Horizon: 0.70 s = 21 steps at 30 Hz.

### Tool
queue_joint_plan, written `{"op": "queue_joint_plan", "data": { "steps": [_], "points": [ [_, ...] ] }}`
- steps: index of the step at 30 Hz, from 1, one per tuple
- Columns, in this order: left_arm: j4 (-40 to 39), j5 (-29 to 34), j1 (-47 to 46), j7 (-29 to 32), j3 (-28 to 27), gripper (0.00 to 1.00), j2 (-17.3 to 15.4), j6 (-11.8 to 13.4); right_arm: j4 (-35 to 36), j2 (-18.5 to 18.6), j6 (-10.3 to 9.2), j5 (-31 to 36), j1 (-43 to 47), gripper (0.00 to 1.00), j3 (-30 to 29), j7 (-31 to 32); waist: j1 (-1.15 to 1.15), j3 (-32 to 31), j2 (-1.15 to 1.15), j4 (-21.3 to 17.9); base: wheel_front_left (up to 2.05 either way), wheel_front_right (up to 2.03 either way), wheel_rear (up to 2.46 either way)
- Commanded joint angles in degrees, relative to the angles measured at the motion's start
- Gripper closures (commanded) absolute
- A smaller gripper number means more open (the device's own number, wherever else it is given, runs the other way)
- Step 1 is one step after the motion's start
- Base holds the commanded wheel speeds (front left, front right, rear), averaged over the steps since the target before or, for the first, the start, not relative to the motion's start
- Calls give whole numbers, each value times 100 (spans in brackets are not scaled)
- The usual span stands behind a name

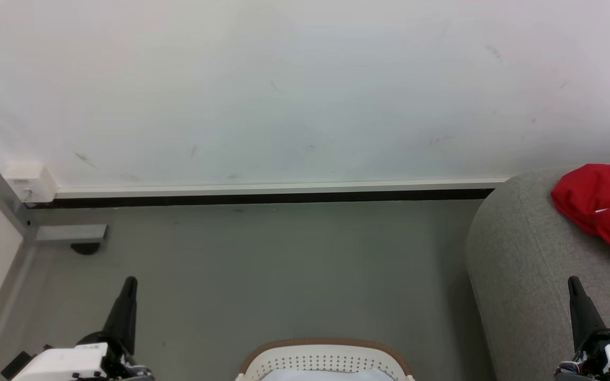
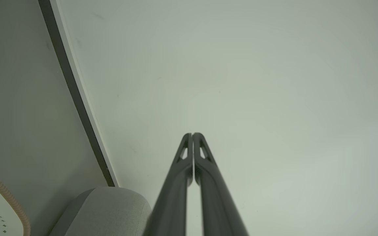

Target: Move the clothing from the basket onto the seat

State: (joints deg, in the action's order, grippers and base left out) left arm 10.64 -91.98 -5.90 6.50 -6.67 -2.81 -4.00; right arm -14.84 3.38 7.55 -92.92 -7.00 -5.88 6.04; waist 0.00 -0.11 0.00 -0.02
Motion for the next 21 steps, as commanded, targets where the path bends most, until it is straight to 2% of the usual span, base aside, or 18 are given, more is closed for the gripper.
{"op": "queue_joint_plan", "data": {
  "steps": [1,21],
  "points": [
    [-16,-69,-49,22,-18,100,-8,-23,1,31,-12,-21,-63,100,2,10,0,-1,0,0,0,0,0],
    [-16,-69,-49,22,-17,100,-8,-23,3,49,-12,-45,-59,100,30,-21,0,0,0,0,0,0,0]
  ]
}}
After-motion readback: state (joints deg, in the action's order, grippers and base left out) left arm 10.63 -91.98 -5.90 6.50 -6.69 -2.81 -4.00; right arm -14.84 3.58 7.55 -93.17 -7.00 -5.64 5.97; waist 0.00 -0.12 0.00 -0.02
